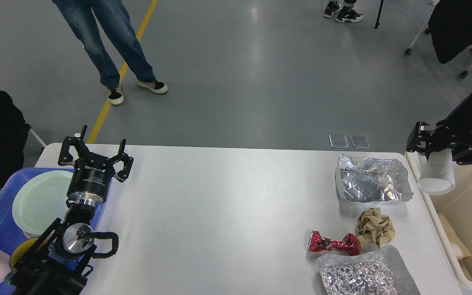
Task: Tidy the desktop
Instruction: 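Lift the paper cup and carry it into the white bin, then open the right gripper to release the paper cup in the bin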
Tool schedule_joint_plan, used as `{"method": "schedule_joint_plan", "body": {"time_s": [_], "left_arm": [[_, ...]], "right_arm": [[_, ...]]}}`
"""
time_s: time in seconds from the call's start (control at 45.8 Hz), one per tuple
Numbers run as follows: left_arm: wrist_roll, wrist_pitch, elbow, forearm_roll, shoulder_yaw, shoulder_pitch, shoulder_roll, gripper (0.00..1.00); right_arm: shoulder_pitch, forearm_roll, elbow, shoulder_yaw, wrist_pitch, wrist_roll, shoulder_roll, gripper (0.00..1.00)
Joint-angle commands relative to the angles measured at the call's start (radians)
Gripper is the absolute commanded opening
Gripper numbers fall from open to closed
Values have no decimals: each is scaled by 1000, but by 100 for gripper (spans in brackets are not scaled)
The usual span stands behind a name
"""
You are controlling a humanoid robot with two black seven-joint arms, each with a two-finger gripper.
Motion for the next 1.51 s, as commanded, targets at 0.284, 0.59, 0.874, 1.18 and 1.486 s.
{"method": "schedule_joint_plan", "body": {"time_s": [0.284,0.59,0.874,1.18,1.486], "left_arm": [[0,0,0,0,0,0,0,96],[-1,0,0,0,0,0,0,96],[-1,0,0,0,0,0,0,96],[-1,0,0,0,0,0,0,96],[-1,0,0,0,0,1,0,96]], "right_arm": [[-347,-1,-354,22,-176,2,-186,0],[-919,-4,-882,292,-187,5,-193,0],[-1473,-4,-1313,461,-396,5,-32,0],[-1744,0,-1442,467,-646,3,138,0],[-1748,0,-1442,476,-653,2,153,0]]}}
